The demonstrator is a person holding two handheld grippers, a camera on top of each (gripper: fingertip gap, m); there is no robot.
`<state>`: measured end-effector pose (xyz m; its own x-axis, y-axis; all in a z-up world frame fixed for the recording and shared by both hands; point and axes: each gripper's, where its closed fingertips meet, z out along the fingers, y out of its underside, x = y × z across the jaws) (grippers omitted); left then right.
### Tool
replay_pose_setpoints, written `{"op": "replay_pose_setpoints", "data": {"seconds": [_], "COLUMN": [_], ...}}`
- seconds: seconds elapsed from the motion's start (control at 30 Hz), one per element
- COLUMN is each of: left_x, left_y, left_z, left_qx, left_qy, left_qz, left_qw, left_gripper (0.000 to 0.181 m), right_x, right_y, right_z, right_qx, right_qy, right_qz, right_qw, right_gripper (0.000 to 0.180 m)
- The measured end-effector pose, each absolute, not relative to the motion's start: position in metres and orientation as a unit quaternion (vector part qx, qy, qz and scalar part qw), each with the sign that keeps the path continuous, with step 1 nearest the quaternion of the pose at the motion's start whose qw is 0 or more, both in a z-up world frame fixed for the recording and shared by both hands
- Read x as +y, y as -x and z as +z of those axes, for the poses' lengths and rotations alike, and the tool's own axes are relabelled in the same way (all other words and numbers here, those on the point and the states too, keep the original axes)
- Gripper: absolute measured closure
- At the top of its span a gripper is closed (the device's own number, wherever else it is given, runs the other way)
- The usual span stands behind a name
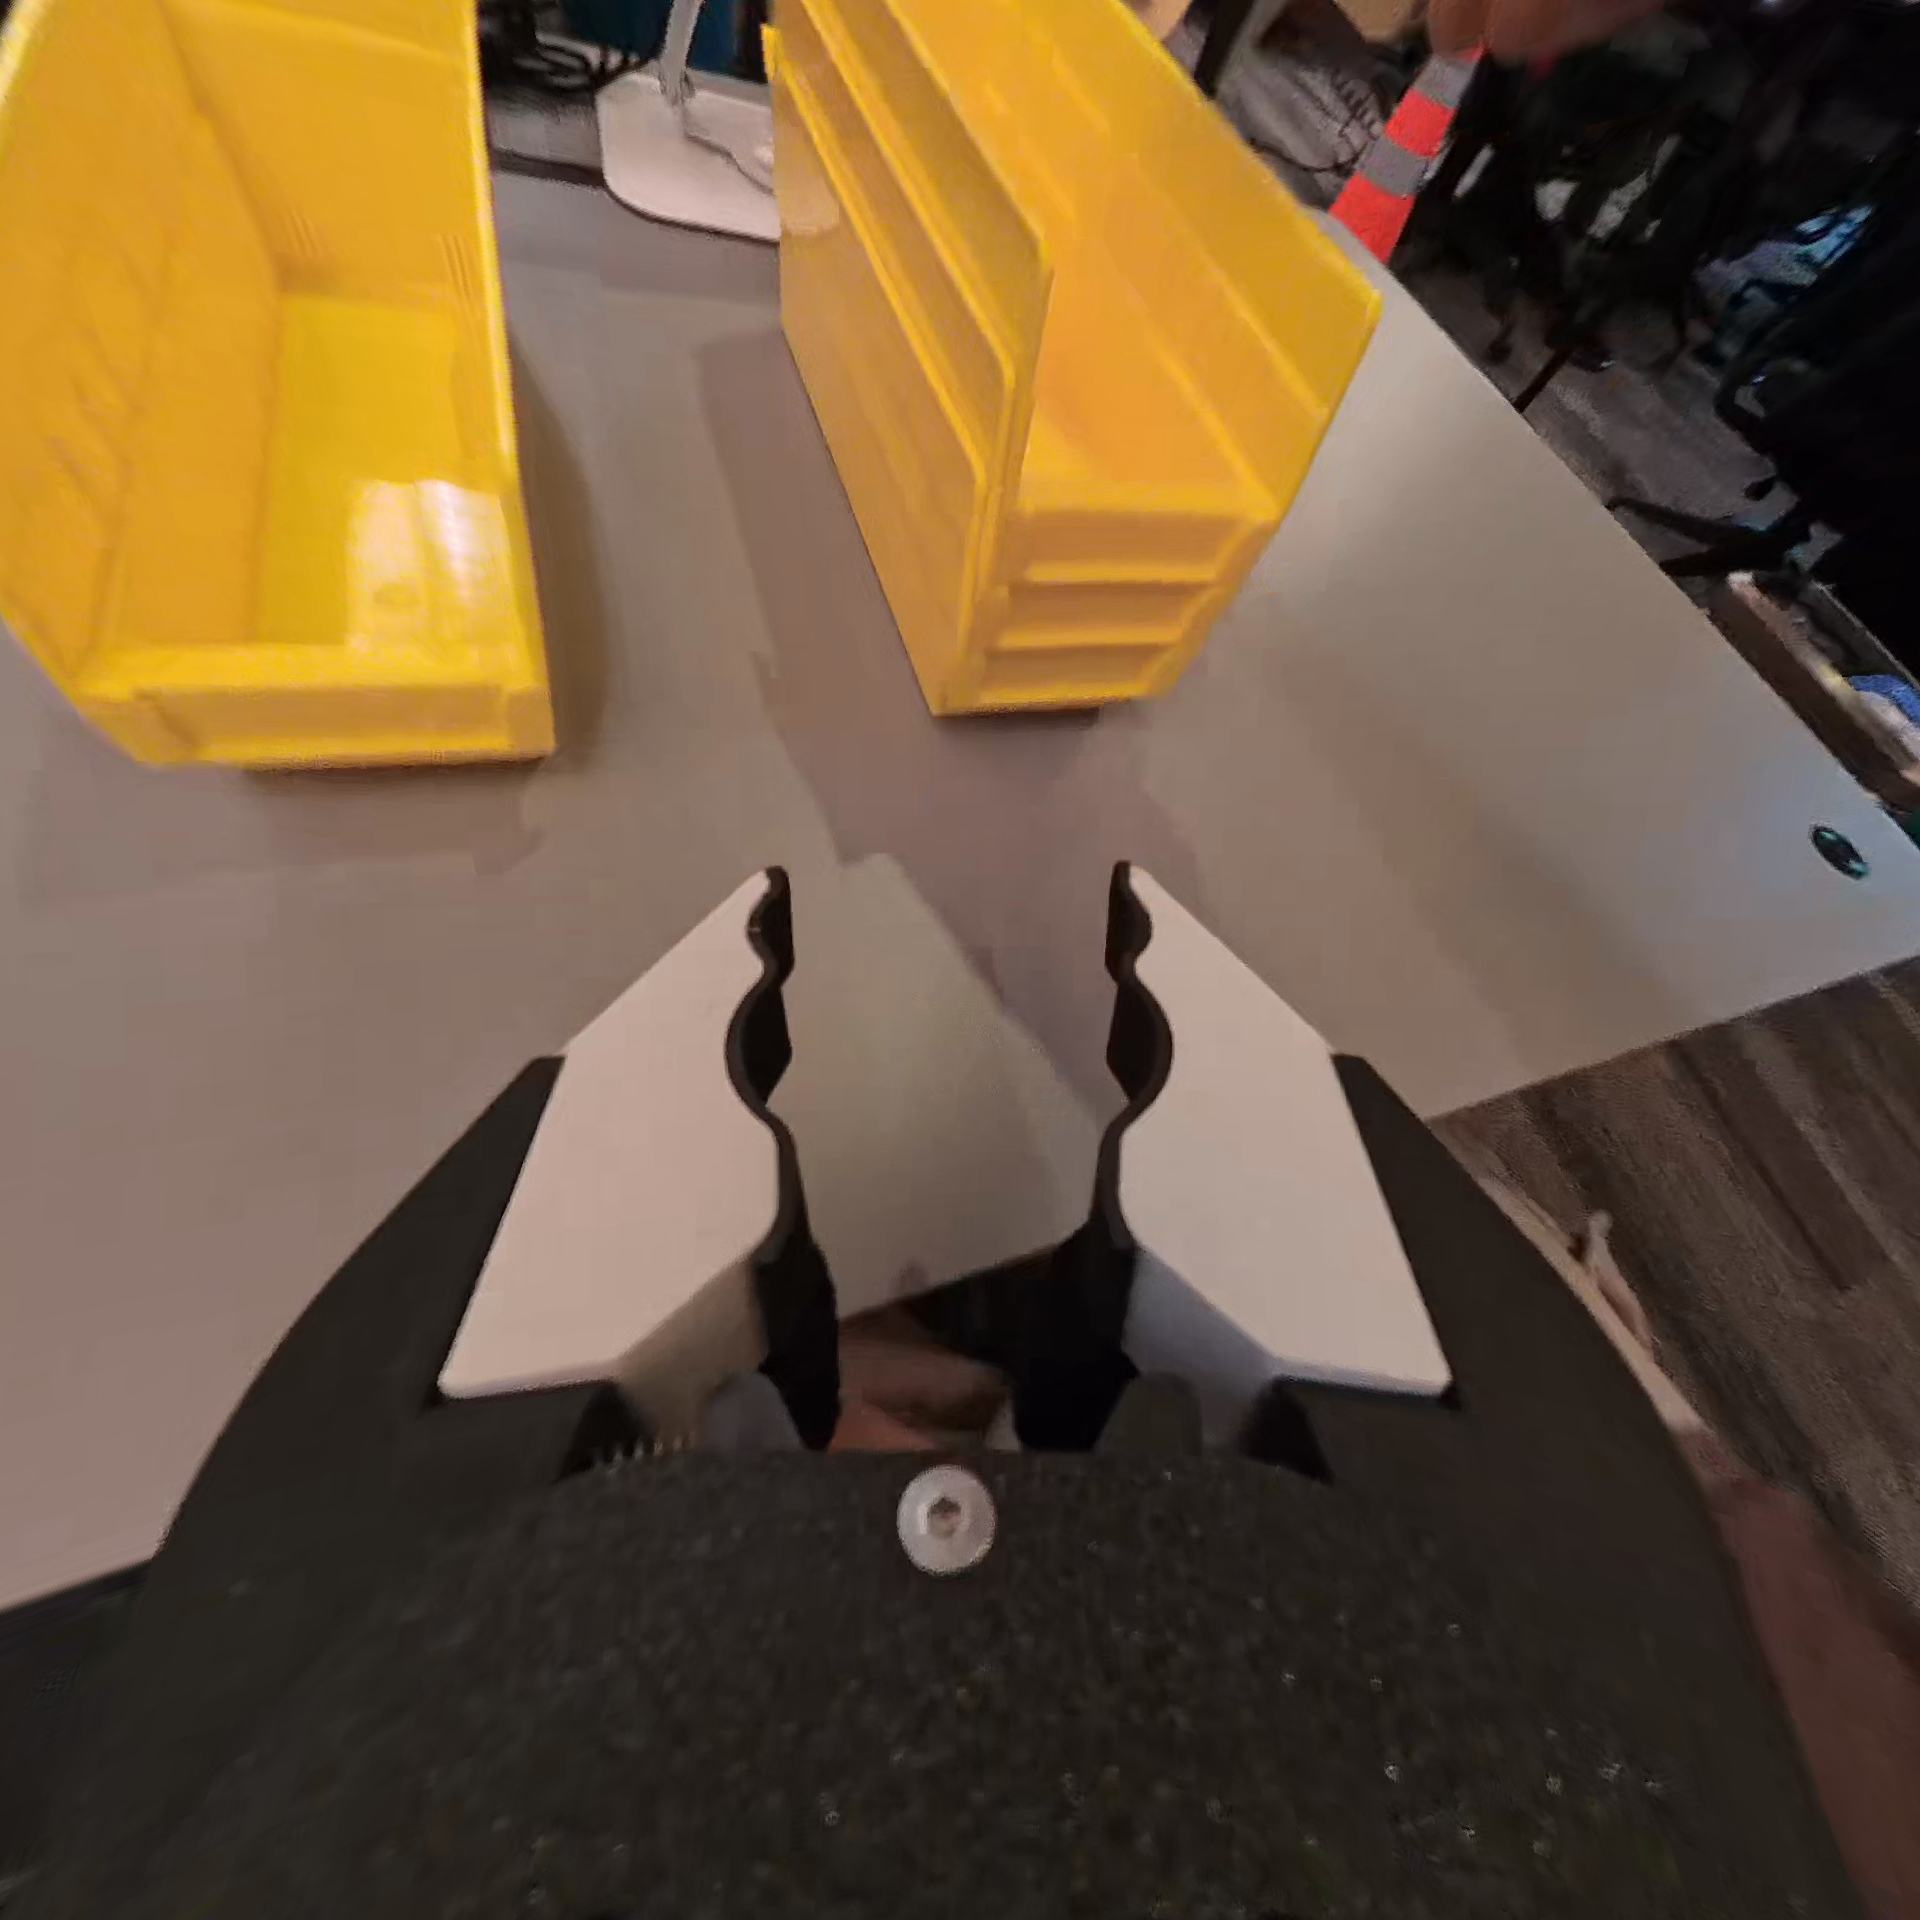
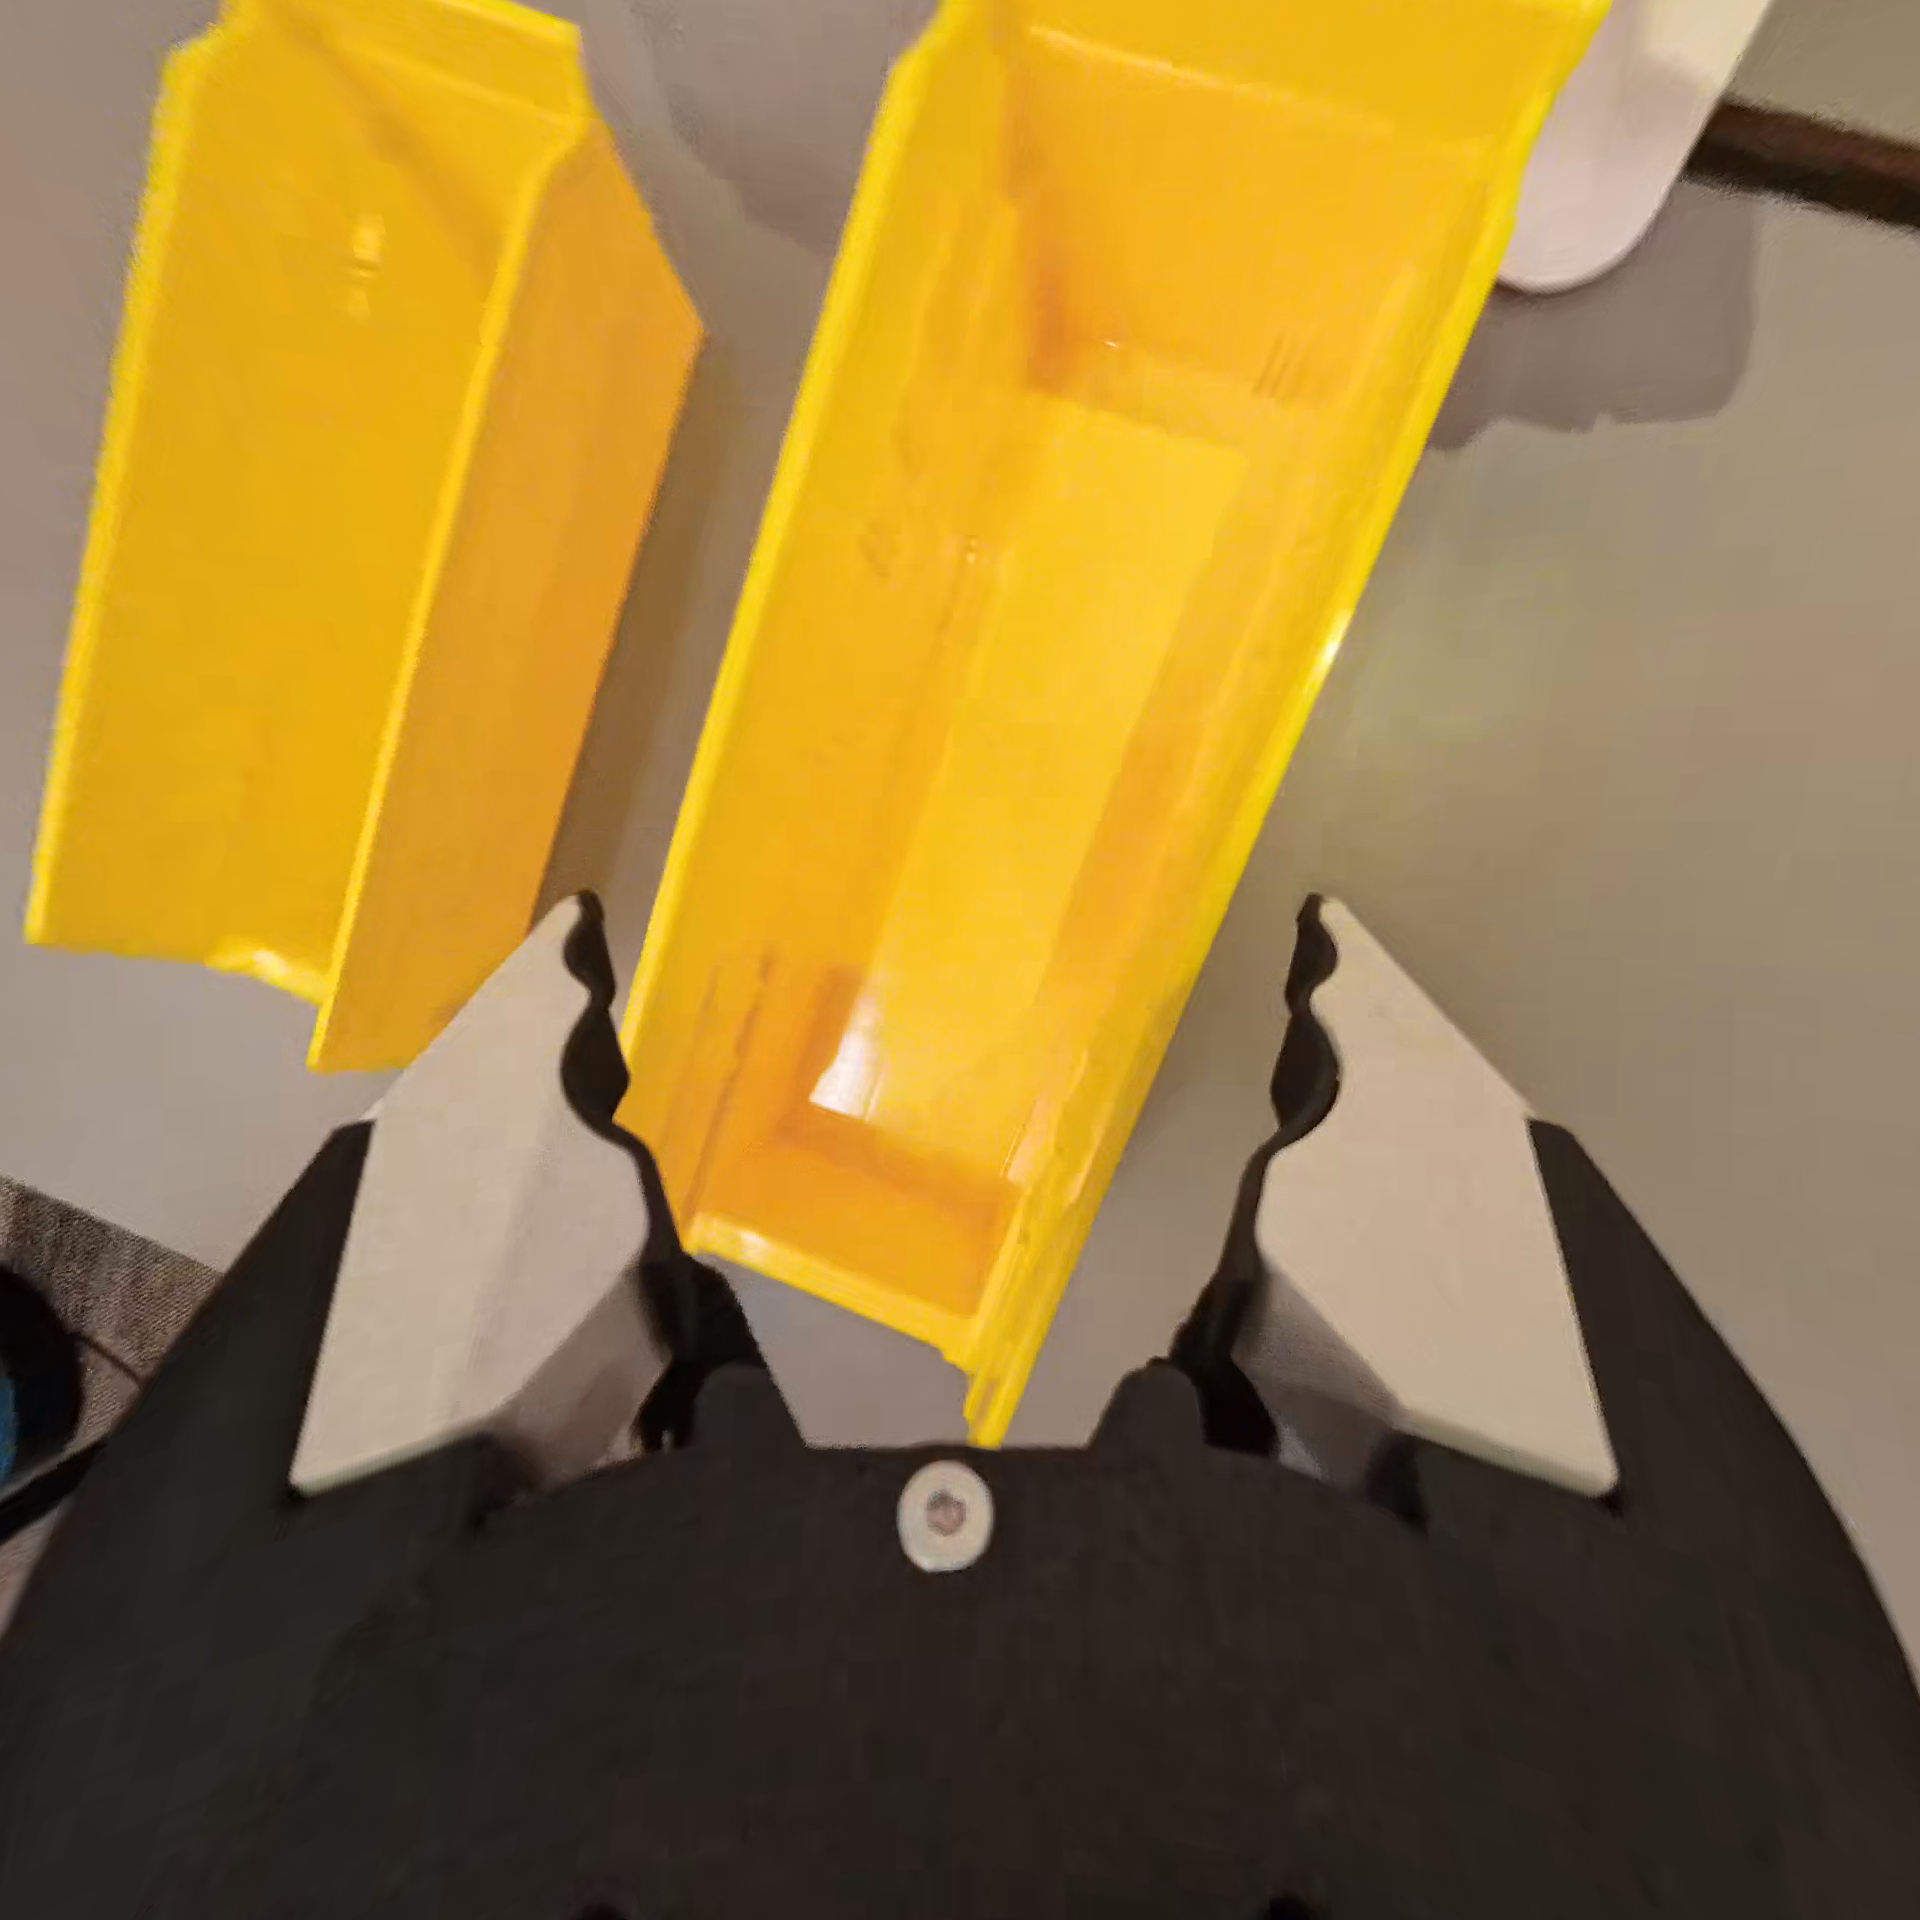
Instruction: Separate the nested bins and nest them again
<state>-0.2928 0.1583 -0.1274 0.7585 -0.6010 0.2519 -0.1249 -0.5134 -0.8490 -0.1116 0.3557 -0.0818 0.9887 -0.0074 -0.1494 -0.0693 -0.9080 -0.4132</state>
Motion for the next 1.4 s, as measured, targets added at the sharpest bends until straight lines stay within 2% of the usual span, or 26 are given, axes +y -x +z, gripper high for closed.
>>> {"op": "replay_pose_setpoints", "data": {"seconds": [0.1, 0.27, 0.4, 0.6, 1.13, 1.4], "left_x": [0.141, 0.165, 0.165, 0.158, 0.158, 0.157], "left_y": [0.294, 0.317, 0.318, 0.297, 0.294, 0.294], "left_z": [-0.140, -0.157, -0.154, -0.158, -0.169, -0.171], "left_qx": [0.256, 0.323, 0.318, 0.350, 0.351, 0.352], "left_qy": [0.830, 0.825, 0.825, 0.817, 0.828, 0.830], "left_qz": [-0.297, -0.183, -0.207, -0.212, -0.216, -0.219], "left_qw": [0.397, 0.426, 0.420, 0.406, 0.380, 0.374], "left_gripper": [0.120, 0.124, 0.130, 0.130, 0.131, 0.131], "right_x": [0.370, 0.377, 0.378, 0.365, 0.349, 0.353], "right_y": [0.111, 0.108, 0.112, 0.113, 0.106, 0.108], "right_z": [-0.094, -0.111, -0.107, -0.105, -0.099, -0.058], "right_qx": [0.046, 0.093, 0.095, 0.122, 0.099, 0.084], "right_qy": [0.986, 0.990, 0.992, 0.992, 0.995, 0.996], "right_qz": [0.050, 0.018, 0.012, 0.021, 0.030, 0.021], "right_qw": [0.155, 0.101, 0.080, 0.036, -0.002, 0.012], "right_gripper": [0.052, 0.056, 0.076, 0.093, 0.098, 0.098]}}
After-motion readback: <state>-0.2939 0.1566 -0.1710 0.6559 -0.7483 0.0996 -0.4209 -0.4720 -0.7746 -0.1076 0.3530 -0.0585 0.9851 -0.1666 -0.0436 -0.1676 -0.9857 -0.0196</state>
